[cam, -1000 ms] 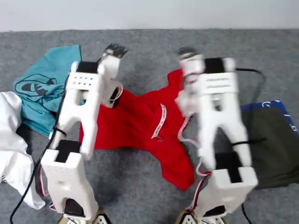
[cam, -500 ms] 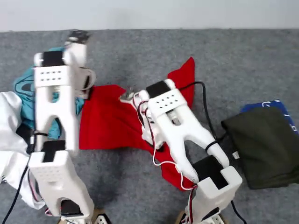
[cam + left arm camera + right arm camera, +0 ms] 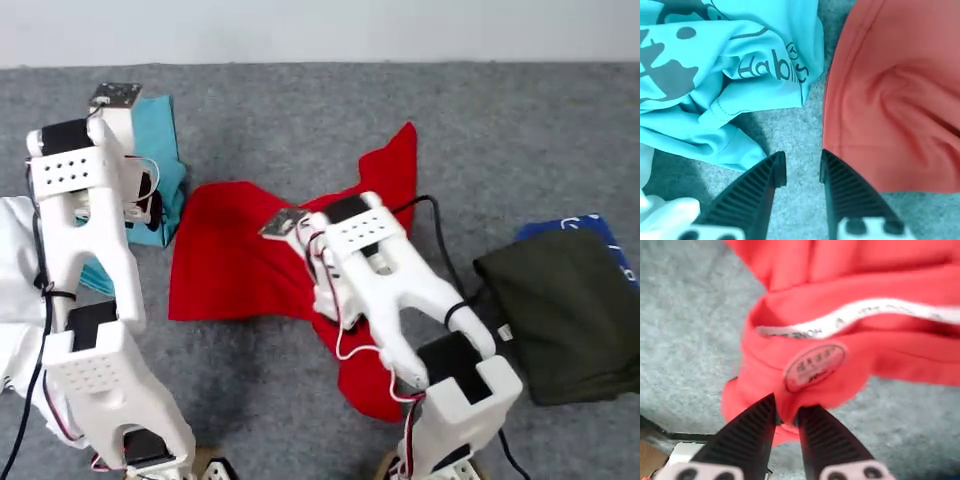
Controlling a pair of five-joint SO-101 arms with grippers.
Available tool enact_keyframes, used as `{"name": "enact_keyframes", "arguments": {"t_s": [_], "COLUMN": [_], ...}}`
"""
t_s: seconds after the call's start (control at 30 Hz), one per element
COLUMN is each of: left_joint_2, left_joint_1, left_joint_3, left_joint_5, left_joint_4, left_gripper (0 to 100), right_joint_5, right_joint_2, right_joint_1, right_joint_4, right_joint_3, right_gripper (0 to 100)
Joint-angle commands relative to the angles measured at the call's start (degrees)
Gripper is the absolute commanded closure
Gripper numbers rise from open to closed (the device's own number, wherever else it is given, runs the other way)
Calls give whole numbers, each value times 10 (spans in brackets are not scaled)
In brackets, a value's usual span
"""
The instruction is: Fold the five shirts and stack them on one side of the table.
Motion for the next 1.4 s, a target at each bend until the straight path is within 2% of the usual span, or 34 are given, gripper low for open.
{"name": "enact_keyframes", "arguments": {"t_s": [0.0, 0.27, 0.47, 0.67, 0.83, 0.9, 1.13, 1.27, 1.37], "left_joint_2": [-11, -11, -11, -11, -12, -13, -128, -193, -186], "left_joint_1": [-1, 1, 35, 129, 197, 204, 202, 183, 178], "left_joint_3": [0, 0, 27, 128, 225, 261, 403, 434, 436], "left_joint_5": [4, 4, 5, 4, -25, -44, -94, -112, -133], "left_joint_4": [11, 11, 12, 12, 13, 13, 12, 5, -16], "left_gripper": [881, 881, 881, 879, 878, 879, 881, 881, 881], "right_joint_5": [3, 5, 6, 3, -50, -59, -57, -45, -21], "right_joint_2": [-65, -196, -204, -209, -210, -210, -211, -233, -272], "right_joint_1": [52, 230, 331, 340, 344, 348, 366, 360, 360], "right_joint_4": [18, 77, 52, -39, -47, -47, -43, 13, 58], "right_joint_3": [-36, -50, -2, 107, 111, 110, 108, 67, 25], "right_gripper": [988, 988, 988, 976, 817, 781, 789, 789, 789]}}
